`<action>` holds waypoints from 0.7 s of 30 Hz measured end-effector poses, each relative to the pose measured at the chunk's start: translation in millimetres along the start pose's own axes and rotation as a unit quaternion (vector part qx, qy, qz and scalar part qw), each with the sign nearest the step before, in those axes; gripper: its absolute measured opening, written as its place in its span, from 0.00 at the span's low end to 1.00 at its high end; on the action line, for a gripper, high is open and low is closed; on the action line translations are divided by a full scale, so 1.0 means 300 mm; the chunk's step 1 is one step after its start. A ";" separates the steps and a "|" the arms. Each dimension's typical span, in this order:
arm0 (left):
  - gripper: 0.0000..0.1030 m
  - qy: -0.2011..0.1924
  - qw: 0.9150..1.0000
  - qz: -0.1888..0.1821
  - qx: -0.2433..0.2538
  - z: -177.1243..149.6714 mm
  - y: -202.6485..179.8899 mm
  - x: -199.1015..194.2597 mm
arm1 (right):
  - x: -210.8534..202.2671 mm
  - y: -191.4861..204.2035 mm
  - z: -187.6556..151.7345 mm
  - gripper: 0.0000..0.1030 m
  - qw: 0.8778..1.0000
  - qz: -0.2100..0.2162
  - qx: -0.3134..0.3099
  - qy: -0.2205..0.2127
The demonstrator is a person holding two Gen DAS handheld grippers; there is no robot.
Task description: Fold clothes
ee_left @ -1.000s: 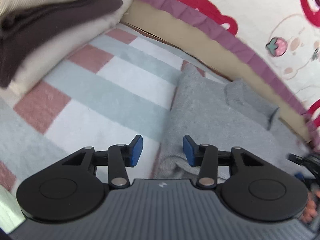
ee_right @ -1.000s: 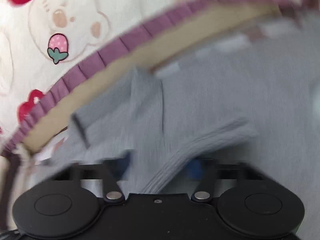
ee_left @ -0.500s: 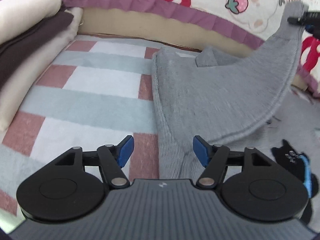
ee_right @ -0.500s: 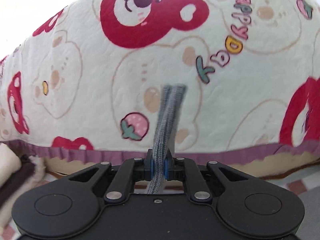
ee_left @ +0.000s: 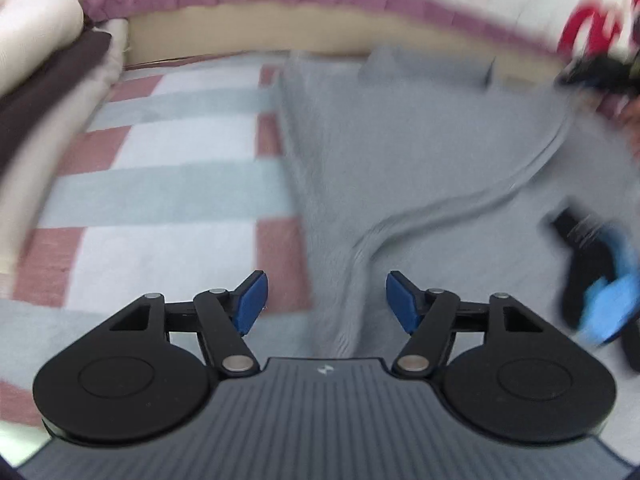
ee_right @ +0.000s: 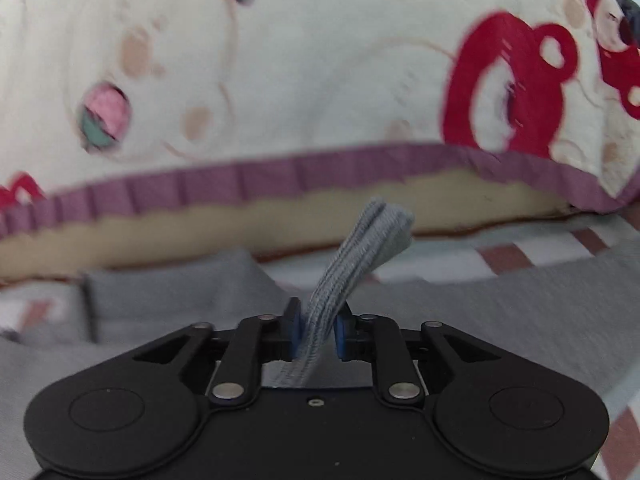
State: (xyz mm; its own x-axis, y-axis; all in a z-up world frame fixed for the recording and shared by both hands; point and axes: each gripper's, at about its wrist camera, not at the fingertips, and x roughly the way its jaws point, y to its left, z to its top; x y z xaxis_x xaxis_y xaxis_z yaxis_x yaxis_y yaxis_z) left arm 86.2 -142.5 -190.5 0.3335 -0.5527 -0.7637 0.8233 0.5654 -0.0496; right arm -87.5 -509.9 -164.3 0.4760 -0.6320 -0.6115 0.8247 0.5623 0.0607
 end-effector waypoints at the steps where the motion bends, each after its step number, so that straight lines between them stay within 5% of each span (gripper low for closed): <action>1: 0.64 -0.008 1.000 0.001 -0.012 -0.003 0.001 0.000 | 0.006 -0.021 -0.017 0.23 1.000 0.002 0.008 0.005; 7: 0.62 -0.026 0.997 0.033 -0.061 0.041 0.011 0.020 | 0.026 -0.099 -0.080 0.30 0.998 0.030 0.044 0.026; 9: 0.46 -0.038 0.996 0.030 -0.070 0.036 0.006 0.035 | 0.026 -0.086 -0.078 0.31 0.998 0.037 0.041 0.025; 12: 0.27 -0.058 0.991 0.055 -0.106 0.013 0.023 0.027 | 0.000 -0.079 -0.074 0.19 0.995 0.085 0.044 -0.001; 15: 0.25 -0.061 0.981 0.074 -0.170 -0.004 0.059 -0.002 | -0.030 -0.071 -0.080 0.14 0.992 0.120 0.036 -0.017; 21: 0.28 -0.045 0.982 0.080 -0.167 -0.004 0.055 -0.008 | -0.019 -0.091 -0.120 0.14 0.997 0.076 -0.018 0.004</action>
State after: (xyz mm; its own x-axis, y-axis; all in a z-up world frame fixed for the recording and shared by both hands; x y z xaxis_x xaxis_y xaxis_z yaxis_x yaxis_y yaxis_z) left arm 98.4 -131.1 -190.2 0.4986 -0.4836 -0.7194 0.5659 0.8103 -0.1525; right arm -123.6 -502.5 -191.0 0.5923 -0.5338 -0.6035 0.7316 0.6701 0.1253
